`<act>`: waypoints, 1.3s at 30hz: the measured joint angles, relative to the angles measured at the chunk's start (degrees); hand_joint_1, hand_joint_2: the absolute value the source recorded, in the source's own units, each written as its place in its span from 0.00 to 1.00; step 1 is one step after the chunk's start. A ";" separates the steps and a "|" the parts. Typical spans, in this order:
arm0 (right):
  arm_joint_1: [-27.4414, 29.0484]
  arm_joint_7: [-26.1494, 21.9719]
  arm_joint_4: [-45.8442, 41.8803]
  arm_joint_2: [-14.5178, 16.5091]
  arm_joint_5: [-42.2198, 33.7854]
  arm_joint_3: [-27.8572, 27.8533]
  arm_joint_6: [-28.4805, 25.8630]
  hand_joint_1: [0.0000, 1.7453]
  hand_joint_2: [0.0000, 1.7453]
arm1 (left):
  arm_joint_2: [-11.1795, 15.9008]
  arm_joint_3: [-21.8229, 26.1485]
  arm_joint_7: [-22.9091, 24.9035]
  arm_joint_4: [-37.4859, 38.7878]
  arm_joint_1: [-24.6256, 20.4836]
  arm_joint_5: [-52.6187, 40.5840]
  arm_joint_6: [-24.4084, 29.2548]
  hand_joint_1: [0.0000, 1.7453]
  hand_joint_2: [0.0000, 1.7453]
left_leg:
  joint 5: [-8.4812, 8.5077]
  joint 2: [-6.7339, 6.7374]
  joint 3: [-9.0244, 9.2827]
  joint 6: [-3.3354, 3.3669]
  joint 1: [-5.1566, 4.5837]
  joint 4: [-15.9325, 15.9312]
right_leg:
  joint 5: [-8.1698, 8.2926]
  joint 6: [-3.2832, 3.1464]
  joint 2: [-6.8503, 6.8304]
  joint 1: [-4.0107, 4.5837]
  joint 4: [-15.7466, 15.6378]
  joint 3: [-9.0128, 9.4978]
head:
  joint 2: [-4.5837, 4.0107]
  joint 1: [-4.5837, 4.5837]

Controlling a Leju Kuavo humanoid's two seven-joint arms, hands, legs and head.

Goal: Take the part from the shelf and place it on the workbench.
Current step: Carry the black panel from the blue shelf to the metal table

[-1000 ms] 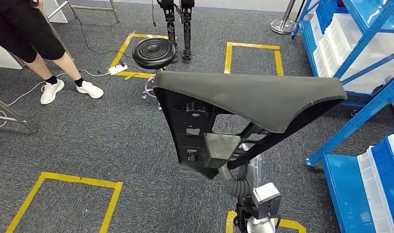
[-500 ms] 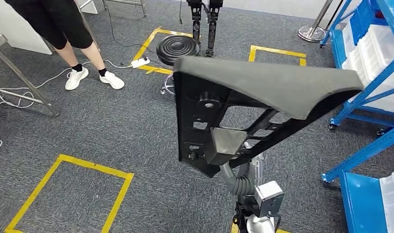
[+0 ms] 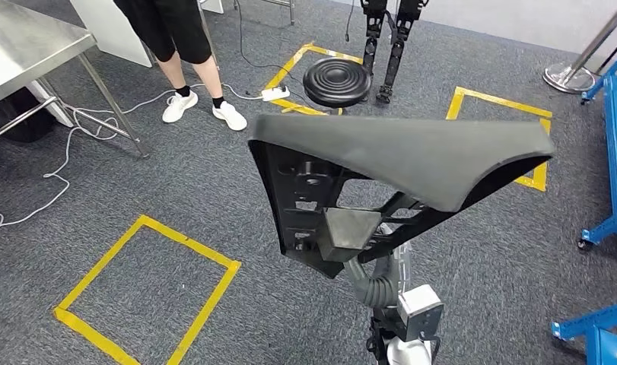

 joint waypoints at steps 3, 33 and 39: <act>-0.15 0.00 0.00 0.31 0.00 -0.01 0.04 1.00 1.00 | 0.01 -0.05 0.00 0.01 0.25 -0.04 -0.02 0.00 1.00 | -1.40 2.30 -1.15 -0.74 0.38 2.22 | 0.24 -1.18 -1.30 -0.10 -0.23 0.26 | 0.00 -0.21; 2.01 -0.75 -0.35 0.16 0.68 -0.48 -0.10 1.00 1.00 | -0.21 0.94 -0.02 0.03 0.40 0.04 -0.28 0.00 1.00 | -0.58 1.16 -0.95 -0.49 0.06 1.40 | 0.17 -1.21 -1.03 0.20 -0.12 0.34 | 0.00 0.18; 2.13 -0.79 -0.48 0.39 0.71 -0.60 -0.10 1.00 1.00 | -0.19 1.15 -0.02 0.03 0.25 0.04 -0.39 0.00 1.00 | -6.60 6.21 -8.90 -1.36 0.19 16.80 | -0.18 -2.60 -4.65 0.62 -0.24 0.49 | 0.00 -0.27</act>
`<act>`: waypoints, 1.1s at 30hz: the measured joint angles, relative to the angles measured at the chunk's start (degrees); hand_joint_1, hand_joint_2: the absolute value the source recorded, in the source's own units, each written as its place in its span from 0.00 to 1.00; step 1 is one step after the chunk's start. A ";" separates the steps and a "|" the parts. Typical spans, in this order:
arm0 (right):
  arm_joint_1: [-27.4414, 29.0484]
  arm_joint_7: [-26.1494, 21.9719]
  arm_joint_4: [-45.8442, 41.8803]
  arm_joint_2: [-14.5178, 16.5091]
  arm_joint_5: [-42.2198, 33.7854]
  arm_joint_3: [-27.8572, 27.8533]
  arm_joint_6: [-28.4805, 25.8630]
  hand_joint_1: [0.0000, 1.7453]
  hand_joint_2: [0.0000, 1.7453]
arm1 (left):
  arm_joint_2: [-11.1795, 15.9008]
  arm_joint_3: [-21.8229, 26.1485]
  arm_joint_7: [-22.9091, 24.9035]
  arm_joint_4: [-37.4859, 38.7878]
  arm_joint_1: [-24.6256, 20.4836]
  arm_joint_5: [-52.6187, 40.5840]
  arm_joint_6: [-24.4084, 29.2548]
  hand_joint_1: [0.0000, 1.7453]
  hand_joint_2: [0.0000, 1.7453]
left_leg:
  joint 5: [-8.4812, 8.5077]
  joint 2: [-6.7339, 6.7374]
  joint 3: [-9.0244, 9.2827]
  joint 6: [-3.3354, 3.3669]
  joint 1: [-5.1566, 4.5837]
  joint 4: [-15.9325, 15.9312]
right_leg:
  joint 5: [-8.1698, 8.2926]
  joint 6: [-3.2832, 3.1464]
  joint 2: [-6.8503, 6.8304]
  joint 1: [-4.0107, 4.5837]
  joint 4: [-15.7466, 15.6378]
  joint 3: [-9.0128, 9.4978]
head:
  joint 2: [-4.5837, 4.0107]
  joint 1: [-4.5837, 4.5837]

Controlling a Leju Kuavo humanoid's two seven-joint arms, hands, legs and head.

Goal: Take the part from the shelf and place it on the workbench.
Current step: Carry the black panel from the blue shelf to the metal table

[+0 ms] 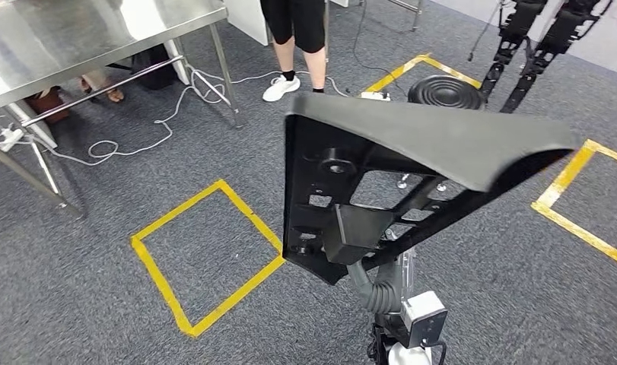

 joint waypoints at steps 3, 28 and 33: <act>-0.03 0.00 -0.01 0.01 0.03 0.00 0.00 1.00 1.00 | 0.07 0.10 0.01 0.00 -0.06 0.00 0.00 0.00 1.00 | 5.07 2.34 5.37 0.54 -0.24 -10.33 | -0.35 0.13 -1.63 0.27 0.02 0.38 | 0.00 -0.01; -1.09 0.18 0.04 0.31 0.05 -0.36 0.41 1.00 1.00 | 0.28 0.92 -0.02 -0.01 -0.10 0.63 -0.14 0.00 1.00 | 0.70 -0.41 3.13 0.22 -0.08 -5.07 | 0.54 0.24 1.44 -0.12 -0.28 -0.05 | 0.00 0.10; -1.27 -0.11 0.71 0.30 -0.29 -0.39 0.95 1.00 1.00 | 0.36 1.54 0.01 0.00 0.08 0.96 -0.52 0.00 1.00 | 4.52 0.85 4.73 0.73 -0.13 -9.00 | 0.14 0.09 -0.80 0.28 -0.27 0.26 | 0.00 0.11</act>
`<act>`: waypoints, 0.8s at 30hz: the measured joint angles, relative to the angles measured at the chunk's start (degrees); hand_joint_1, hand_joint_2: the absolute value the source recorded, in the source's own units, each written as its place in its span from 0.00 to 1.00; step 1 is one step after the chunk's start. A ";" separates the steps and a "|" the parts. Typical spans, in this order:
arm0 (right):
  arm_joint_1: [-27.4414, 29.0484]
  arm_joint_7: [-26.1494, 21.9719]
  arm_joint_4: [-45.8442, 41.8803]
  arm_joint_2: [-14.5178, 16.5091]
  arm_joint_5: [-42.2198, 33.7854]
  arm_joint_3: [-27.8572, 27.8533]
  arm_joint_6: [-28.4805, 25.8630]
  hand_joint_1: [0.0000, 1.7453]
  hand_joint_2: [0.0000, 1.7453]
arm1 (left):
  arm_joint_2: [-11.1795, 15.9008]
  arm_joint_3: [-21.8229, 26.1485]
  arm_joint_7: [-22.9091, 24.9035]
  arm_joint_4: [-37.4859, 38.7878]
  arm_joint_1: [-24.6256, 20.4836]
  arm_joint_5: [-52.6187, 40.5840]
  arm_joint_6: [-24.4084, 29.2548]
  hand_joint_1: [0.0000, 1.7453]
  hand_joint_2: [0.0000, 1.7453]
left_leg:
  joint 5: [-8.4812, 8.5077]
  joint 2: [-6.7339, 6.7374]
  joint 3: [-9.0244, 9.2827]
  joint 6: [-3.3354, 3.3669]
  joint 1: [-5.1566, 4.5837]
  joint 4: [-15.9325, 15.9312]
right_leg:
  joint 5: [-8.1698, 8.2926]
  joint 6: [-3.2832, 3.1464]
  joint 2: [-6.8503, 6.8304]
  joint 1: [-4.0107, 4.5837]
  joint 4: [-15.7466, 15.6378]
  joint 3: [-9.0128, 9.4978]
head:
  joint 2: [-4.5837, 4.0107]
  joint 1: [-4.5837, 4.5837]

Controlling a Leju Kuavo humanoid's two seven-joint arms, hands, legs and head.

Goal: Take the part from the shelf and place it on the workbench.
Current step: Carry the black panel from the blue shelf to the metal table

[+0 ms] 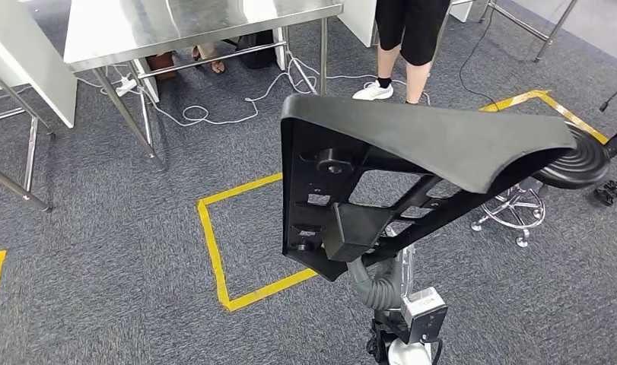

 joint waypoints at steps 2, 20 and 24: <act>-0.36 0.06 0.17 0.03 -0.10 -0.02 0.04 1.00 1.00 | 0.11 0.11 -0.01 0.00 -0.04 0.03 -0.46 0.00 1.00 | 1.91 0.97 3.21 0.66 -0.38 -6.04 | -0.19 0.29 -0.39 0.38 0.02 0.10 | 0.00 0.03; -0.95 0.44 1.74 -0.29 0.09 -0.26 -0.83 1.00 1.00 | 0.29 0.56 -0.01 0.00 -0.06 0.07 -2.13 0.00 1.00 | 1.66 -2.41 4.80 2.18 -0.49 -7.78 | 0.51 2.70 3.23 -1.02 -0.03 -0.63 | 0.00 0.42; -1.10 0.57 1.74 -0.28 0.20 -0.40 -1.03 1.00 1.00 | 0.34 0.62 -0.01 0.00 -0.01 0.07 -2.90 0.00 1.00 | 1.73 -2.32 4.99 2.83 -0.19 -7.88 | 0.52 2.54 3.35 -0.59 -0.05 -0.59 | 0.00 0.34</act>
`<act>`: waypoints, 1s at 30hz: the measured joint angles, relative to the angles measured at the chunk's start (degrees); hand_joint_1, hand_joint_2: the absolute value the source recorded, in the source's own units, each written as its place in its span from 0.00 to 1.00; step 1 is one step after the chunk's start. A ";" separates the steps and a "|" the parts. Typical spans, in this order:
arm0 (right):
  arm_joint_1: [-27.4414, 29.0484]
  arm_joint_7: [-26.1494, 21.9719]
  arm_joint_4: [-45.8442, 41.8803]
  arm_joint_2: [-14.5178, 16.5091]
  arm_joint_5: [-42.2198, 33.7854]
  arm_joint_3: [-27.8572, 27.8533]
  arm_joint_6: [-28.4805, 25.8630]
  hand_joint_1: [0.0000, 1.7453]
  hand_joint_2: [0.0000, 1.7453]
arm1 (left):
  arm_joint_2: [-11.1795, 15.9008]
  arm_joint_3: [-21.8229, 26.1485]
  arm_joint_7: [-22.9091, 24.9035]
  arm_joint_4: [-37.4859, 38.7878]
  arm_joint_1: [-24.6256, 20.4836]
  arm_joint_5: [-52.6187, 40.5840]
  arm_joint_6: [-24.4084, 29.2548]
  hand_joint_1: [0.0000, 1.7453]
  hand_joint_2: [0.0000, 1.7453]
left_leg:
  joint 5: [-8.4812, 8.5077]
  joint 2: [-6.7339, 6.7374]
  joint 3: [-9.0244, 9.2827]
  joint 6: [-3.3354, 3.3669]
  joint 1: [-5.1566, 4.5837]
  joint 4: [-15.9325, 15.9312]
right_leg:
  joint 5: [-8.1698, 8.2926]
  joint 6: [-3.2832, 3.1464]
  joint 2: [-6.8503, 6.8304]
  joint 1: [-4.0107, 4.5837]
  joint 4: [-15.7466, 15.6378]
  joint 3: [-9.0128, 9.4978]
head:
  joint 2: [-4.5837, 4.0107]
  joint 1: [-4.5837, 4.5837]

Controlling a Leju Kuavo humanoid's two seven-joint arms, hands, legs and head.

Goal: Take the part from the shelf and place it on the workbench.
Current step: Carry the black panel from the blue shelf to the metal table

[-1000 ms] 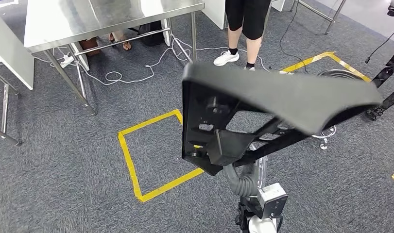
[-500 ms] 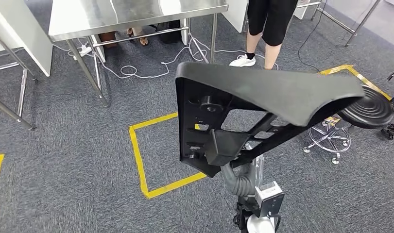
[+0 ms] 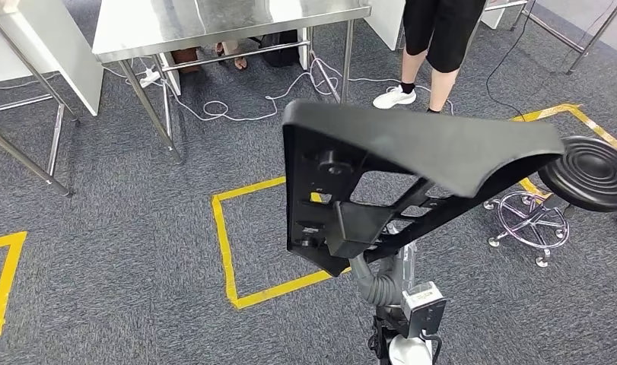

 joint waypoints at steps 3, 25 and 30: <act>0.01 0.08 0.00 0.00 0.06 -0.01 0.00 1.00 1.00 | 0.02 0.16 0.00 0.00 0.01 -0.09 -0.16 0.00 1.00 | -0.05 0.00 0.05 -0.02 0.10 -0.03 | -0.07 -0.13 0.02 0.03 0.00 0.03 | 0.00 -0.02; -0.14 0.90 0.26 -0.62 0.39 0.11 0.01 1.00 1.00 | -0.38 0.27 -0.01 0.02 0.03 -1.28 -0.33 0.00 1.00 | -1.84 -0.31 2.67 -2.38 0.48 -0.75 | -0.98 0.37 0.27 -0.27 0.15 -0.06 | 0.00 0.28; -0.39 1.08 0.22 -0.40 0.43 0.48 -0.01 1.00 1.00 | -0.42 0.25 -0.01 0.02 -0.11 -1.51 -0.34 0.00 1.00 | -5.46 1.27 -1.80 -3.39 0.80 8.10 | -1.38 -1.68 0.03 -0.30 0.05 1.73 | 0.00 -0.24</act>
